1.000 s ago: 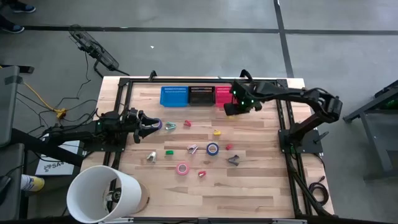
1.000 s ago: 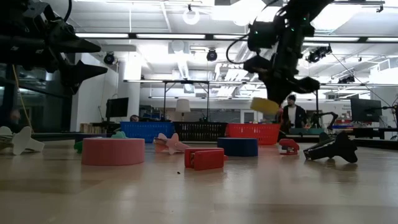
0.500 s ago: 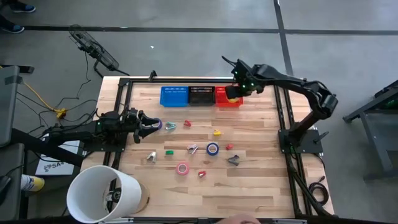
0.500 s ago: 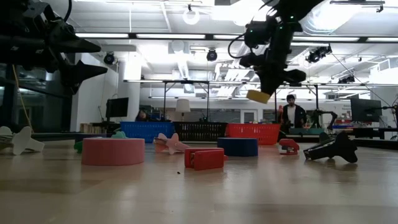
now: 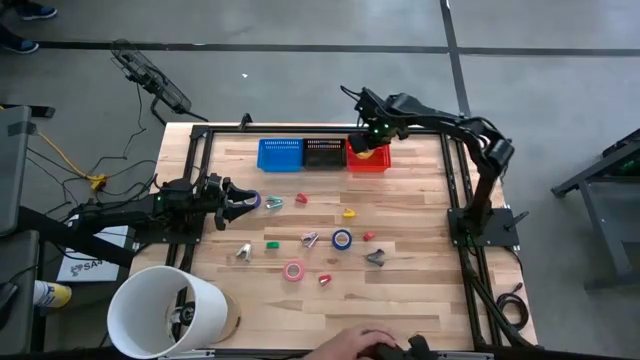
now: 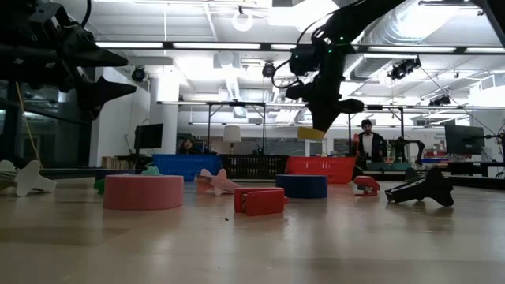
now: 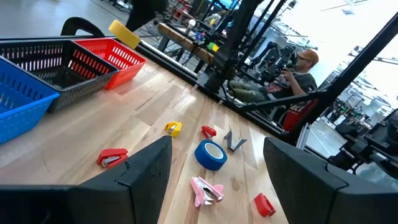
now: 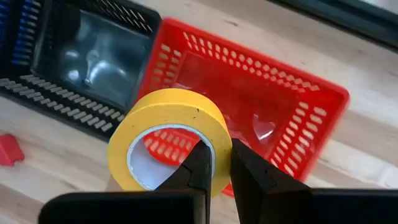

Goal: Pick and place Stapler, Stapler remover, tape
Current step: Put the yellow tape into the red bin

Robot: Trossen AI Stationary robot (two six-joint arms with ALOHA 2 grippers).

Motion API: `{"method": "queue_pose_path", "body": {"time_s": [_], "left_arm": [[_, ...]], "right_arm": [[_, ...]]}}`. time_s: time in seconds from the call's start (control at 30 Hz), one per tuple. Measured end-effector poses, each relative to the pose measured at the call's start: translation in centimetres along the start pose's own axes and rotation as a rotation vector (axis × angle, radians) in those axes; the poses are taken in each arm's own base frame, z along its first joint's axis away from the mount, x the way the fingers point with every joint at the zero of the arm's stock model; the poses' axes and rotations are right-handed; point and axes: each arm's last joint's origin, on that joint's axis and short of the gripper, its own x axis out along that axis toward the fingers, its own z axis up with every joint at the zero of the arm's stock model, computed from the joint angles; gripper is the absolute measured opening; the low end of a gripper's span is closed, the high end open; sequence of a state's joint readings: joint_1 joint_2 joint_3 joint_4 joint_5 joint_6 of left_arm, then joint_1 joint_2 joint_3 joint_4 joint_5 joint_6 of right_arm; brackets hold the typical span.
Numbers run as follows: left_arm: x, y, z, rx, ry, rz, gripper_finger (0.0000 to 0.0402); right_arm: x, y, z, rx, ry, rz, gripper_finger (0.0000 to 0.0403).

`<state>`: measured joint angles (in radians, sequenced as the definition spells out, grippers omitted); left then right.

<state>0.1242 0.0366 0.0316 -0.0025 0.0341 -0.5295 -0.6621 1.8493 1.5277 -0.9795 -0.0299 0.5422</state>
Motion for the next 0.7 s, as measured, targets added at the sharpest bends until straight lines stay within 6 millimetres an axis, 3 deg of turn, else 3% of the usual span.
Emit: {"method": "queue_pose_path", "body": {"time_s": [0.43,0.7], "left_arm": [[0.0,0.0,0.0,0.0,0.0,0.0,0.025],[0.0,0.0,0.0,0.0,0.0,0.0,0.025]], "right_arm": [[4.7,0.3,1.2,0.008,0.107,-0.074,0.0028],[6.4,0.2,1.4,0.027,0.115,-0.105,0.0046]]}}
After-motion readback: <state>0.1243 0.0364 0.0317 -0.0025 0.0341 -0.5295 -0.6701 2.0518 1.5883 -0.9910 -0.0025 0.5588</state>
